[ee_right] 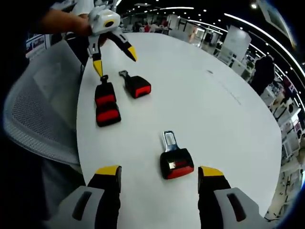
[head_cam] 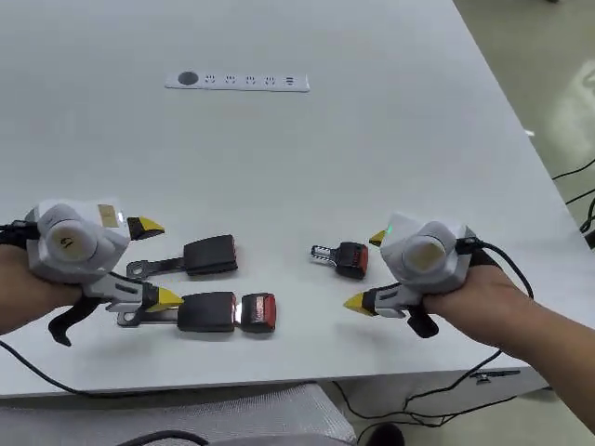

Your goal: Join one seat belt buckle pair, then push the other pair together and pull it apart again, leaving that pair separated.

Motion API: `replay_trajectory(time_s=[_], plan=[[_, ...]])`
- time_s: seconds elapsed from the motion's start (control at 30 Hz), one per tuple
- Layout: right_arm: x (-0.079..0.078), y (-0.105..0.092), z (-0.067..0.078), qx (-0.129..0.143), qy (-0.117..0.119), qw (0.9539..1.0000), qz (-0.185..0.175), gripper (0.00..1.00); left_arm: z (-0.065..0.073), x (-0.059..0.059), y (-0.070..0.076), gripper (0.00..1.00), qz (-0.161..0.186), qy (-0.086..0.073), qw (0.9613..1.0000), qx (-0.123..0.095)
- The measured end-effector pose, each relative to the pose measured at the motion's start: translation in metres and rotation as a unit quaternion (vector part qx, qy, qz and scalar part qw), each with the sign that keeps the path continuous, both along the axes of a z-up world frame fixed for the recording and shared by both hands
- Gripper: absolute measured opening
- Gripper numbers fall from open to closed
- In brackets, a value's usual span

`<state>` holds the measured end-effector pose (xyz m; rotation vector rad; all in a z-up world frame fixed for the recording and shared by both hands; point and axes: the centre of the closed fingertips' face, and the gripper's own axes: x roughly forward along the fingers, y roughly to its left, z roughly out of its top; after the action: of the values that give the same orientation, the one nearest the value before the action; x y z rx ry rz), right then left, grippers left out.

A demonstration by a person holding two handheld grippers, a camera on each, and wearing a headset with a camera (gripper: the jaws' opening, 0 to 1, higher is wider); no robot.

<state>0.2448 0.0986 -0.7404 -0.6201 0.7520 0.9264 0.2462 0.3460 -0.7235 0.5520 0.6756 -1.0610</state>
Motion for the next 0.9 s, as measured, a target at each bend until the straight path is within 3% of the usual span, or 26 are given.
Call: replay_trajectory(time_s=[0.17, 0.23, 0.33, 0.47, 0.67, 0.77, 0.9], plan=[[-0.011, 0.003, 0.005, 0.016, -0.011, 0.9996, -0.023, 0.76, 0.001, -0.011, 0.010, 0.79, 0.028, -0.004, 0.9996, -0.009], [-0.007, -0.001, 0.008, 0.019, -0.037, 0.9978, -0.052, 0.90, 0.000, -0.016, 0.013, 0.85, 0.035, 0.000, 0.9994, -0.008], [-0.016, 0.002, 0.007, 0.033, -0.035, 0.9974, -0.054, 0.99, 0.004, -0.025, 0.017, 0.92, 0.050, 0.007, 0.9987, -0.014], [-0.025, 0.002, 0.004, 0.038, -0.028, 0.9973, -0.056, 0.99, 0.004, -0.028, 0.029, 1.00, 0.076, 0.009, 0.9968, -0.023], [-0.026, -0.001, 0.009, 0.069, -0.025, 0.9937, -0.084, 0.99, 0.006, -0.035, 0.041, 1.00, 0.107, 0.004, 0.9934, -0.042], [-0.026, 0.001, 0.011, 0.070, -0.026, 0.9931, -0.090, 0.99, 0.005, -0.037, 0.044, 1.00, 0.112, 0.000, 0.9927, -0.046], [-0.022, 0.003, 0.010, 0.067, -0.033, 0.9920, -0.102, 0.99, -0.003, -0.041, 0.045, 1.00, 0.118, 0.017, 0.9920, -0.040]])
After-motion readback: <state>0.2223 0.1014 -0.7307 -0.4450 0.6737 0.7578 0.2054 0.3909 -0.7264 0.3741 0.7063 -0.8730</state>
